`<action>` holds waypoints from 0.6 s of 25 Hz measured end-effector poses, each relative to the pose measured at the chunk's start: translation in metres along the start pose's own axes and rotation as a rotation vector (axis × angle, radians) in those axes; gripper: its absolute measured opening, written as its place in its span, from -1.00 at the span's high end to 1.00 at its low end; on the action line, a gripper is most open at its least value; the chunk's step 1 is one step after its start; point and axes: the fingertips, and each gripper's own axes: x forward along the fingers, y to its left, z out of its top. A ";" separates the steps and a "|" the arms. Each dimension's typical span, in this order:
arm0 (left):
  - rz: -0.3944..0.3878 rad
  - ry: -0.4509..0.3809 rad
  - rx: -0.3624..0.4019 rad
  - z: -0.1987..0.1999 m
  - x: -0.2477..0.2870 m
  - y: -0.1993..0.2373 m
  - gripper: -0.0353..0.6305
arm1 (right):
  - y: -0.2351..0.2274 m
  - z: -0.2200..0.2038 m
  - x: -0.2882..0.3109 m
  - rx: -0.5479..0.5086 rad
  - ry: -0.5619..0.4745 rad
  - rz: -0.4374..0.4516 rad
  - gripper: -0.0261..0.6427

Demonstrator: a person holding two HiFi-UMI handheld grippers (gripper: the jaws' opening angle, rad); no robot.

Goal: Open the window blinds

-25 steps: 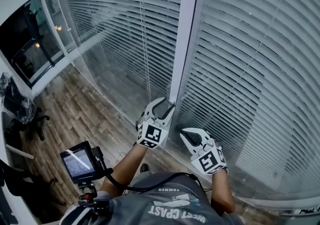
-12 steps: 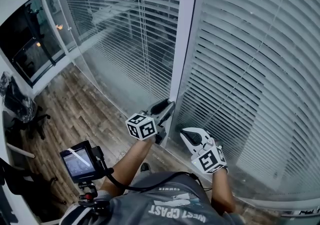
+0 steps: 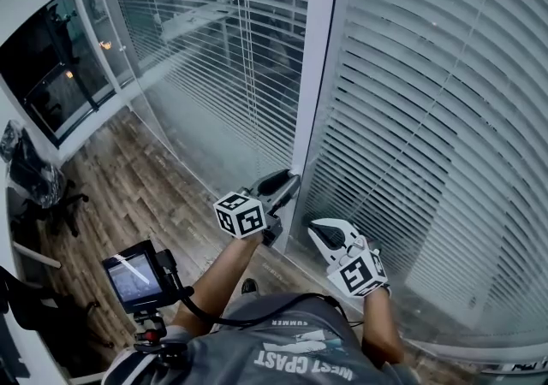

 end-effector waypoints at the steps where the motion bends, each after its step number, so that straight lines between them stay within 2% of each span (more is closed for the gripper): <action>1: 0.021 0.037 0.122 0.001 -0.002 -0.002 0.51 | 0.000 0.000 0.000 -0.002 -0.003 0.001 0.91; 3: 0.067 0.091 0.352 0.006 -0.010 -0.006 0.51 | -0.001 0.002 0.000 -0.001 -0.018 0.003 0.91; 4: 0.086 0.105 0.439 0.010 -0.016 -0.006 0.51 | -0.002 0.004 0.000 0.008 -0.037 0.003 0.91; 7: 0.122 0.111 0.626 0.028 -0.038 -0.006 0.51 | -0.010 0.019 0.002 0.089 -0.150 -0.003 0.91; 10: 0.150 0.096 0.776 0.047 -0.065 -0.008 0.51 | -0.027 0.040 0.003 0.256 -0.303 -0.001 0.91; 12: 0.170 0.075 0.838 0.060 -0.084 -0.011 0.51 | -0.037 0.054 0.005 0.351 -0.379 0.014 0.91; 13: 0.181 0.057 0.837 0.066 -0.093 -0.012 0.51 | -0.042 0.061 0.007 0.372 -0.404 0.019 0.91; 15: 0.213 0.008 0.785 0.078 -0.109 -0.011 0.60 | -0.049 0.072 0.014 0.377 -0.426 0.020 0.91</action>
